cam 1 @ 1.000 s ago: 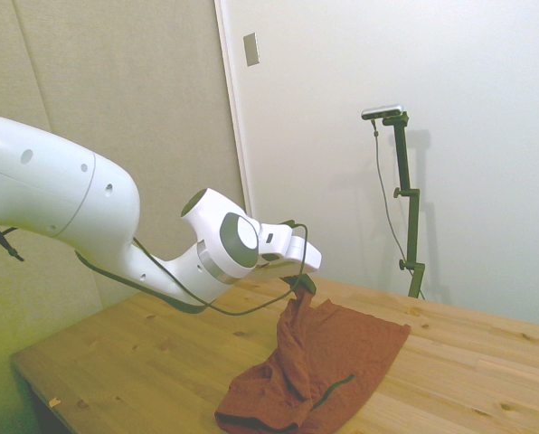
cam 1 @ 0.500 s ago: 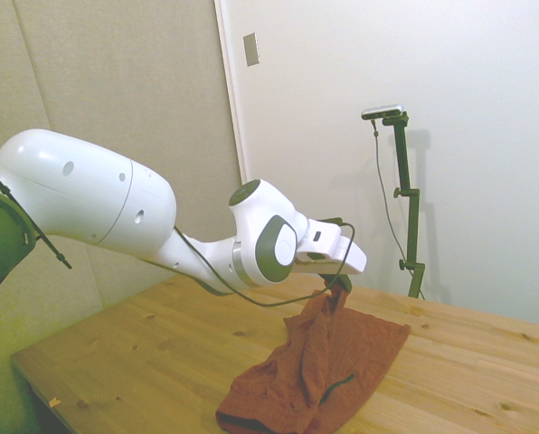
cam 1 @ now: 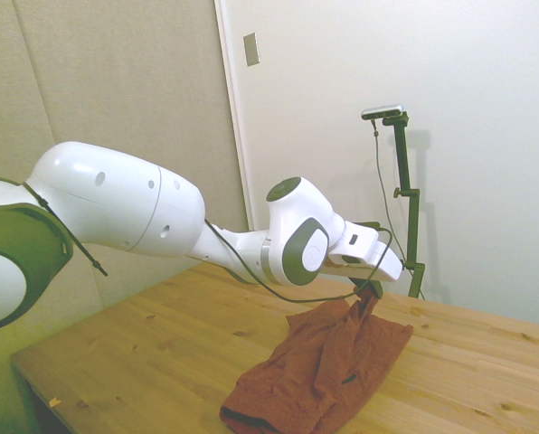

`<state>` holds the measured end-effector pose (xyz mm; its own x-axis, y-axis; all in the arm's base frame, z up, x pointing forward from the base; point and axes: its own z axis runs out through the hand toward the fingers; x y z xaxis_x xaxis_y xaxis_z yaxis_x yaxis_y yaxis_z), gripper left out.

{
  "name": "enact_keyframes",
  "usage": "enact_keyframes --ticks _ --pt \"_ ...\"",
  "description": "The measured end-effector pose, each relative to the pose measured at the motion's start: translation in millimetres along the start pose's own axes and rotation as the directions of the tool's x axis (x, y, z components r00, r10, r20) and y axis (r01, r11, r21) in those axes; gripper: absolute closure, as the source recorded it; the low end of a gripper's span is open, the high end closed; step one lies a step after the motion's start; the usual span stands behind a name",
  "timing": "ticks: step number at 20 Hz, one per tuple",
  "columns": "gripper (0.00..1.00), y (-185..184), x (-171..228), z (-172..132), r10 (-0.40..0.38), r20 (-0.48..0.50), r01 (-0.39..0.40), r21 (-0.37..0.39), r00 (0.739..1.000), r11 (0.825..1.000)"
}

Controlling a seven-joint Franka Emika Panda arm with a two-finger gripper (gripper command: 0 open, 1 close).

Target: Fold the shorts

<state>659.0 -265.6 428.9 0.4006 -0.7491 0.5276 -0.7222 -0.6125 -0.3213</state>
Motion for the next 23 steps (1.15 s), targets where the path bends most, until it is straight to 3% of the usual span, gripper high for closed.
enact_keyframes --ticks 7,11,13,16,20,23 --pt "0.00 -10 3 -4 0.002 0.000 -0.002 -0.002 1.000 1.000" --pt "0.00 -19 -22 -31 -0.002 0.162 0.006 -0.028 0.987 1.000" --pt "0.00 -19 -48 -62 -0.005 0.279 0.024 -0.065 0.960 0.998" --pt "0.00 -2 -84 -111 0.010 0.441 0.021 -0.066 0.897 0.998" --pt "0.00 40 -131 -167 -0.054 0.544 0.088 -0.036 0.838 0.995" --pt "0.00 64 -175 -198 -0.126 0.569 0.155 -0.002 0.813 0.988"
